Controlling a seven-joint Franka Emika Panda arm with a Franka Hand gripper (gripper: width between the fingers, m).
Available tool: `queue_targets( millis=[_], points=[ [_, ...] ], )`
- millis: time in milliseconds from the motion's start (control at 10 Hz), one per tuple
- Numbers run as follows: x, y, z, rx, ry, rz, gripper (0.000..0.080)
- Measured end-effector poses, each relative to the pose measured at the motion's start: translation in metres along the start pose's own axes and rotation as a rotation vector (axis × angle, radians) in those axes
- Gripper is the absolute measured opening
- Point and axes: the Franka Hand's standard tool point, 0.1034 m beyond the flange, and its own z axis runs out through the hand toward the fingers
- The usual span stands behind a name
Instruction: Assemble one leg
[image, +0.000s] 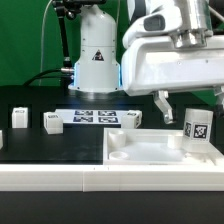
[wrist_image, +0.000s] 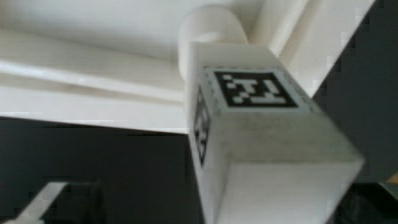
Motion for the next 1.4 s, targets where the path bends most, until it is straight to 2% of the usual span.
queue_targets(
  millis=[100, 300, 500, 900, 1300, 1400],
  points=[
    [0.0, -0.002, -0.004, 0.008, -0.039, -0.002, 0.0649],
    [-0.002, -0.003, -0.001, 0.011, -0.051, -0.002, 0.0649],
    [-0.005, -0.008, -0.001, 0.044, -0.22, 0.007, 0.0649],
    [-0.005, -0.012, -0.002, 0.084, -0.403, 0.011, 0.0649],
    [0.002, -0.01, 0.0, 0.078, -0.364, 0.008, 0.064],
    [0.002, -0.01, 0.0, 0.078, -0.364, 0.008, 0.0453]
  ],
)
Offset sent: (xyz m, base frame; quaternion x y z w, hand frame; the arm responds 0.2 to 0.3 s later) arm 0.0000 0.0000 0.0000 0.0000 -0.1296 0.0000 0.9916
